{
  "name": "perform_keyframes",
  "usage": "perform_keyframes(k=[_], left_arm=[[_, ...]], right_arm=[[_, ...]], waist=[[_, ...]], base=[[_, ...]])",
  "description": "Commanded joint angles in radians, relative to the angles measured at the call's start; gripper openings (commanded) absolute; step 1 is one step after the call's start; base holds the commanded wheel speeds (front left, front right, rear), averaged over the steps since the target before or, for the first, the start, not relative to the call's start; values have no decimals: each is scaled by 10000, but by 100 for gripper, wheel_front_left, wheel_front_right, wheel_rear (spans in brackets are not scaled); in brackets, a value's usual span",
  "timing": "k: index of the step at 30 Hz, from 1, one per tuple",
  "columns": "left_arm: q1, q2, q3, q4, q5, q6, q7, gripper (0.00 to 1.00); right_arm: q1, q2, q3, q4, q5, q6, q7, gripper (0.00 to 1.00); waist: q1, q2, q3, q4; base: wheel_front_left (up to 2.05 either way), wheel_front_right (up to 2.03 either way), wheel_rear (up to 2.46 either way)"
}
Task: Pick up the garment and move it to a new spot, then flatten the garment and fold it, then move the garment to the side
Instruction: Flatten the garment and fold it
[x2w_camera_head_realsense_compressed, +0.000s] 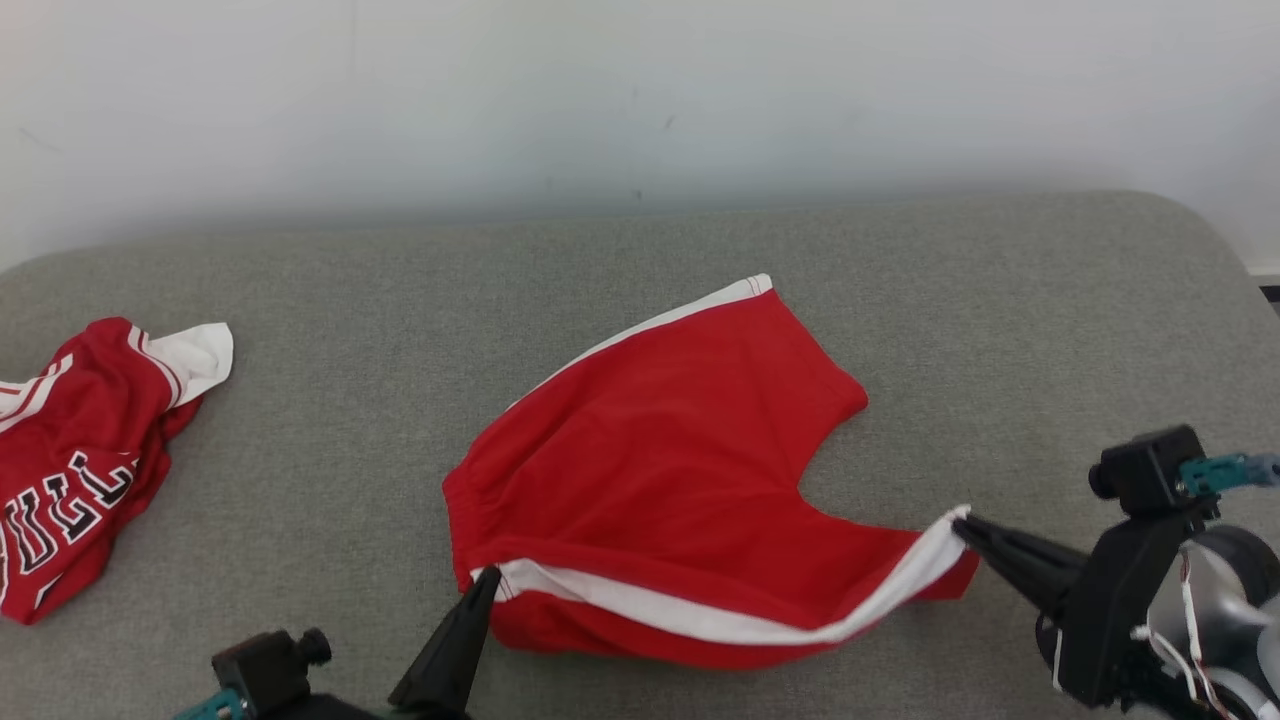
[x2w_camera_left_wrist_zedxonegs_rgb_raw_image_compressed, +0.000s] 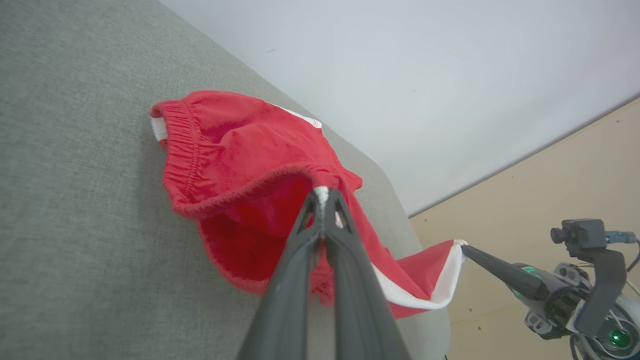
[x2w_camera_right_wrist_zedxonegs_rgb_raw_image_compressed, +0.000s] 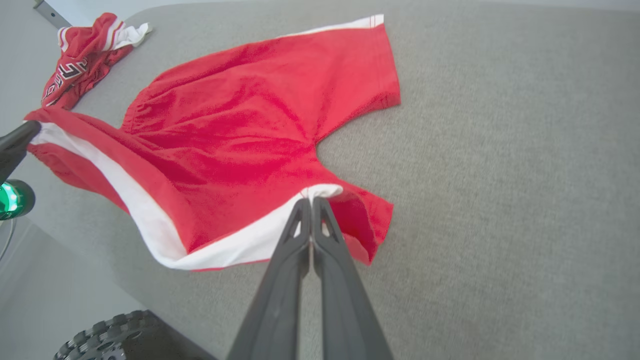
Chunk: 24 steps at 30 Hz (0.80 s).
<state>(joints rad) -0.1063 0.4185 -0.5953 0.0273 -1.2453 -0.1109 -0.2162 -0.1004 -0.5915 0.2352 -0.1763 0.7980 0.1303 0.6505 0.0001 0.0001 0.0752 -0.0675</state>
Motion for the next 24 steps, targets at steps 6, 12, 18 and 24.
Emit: perform_keyframes(k=[6, 12, 18, 24], left_arm=[[-1469, -680, 57, 891, -187, 548, 507, 0], [-2747, -1254, 100, 1859, -105, 1050, 790, 0], [-3988, -1732, 14, 2908, 180, 1285, 937, 0], [-5119, -2173, -161, 3918, 517, 1403, 1009, 0]], right_arm=[[-2201, 202, 292, 1638, -1038, 11, -749, 0], [-4016, 407, 884, 3339, -1471, 11, -1376, 0], [-5689, 407, 1548, 4875, -1727, 11, -1943, 0], [-7183, 413, 2174, 6168, -1946, 11, -2653, 0]], waist=[[-1, -1, 528, 509], [-1, -1, 943, 986], [-1, -1, 1455, 1417], [-1, -1, 2023, 1766]], base=[[0, 0, 0], [0, 0, 0], [0, 0, 0], [0, 0, 0]])
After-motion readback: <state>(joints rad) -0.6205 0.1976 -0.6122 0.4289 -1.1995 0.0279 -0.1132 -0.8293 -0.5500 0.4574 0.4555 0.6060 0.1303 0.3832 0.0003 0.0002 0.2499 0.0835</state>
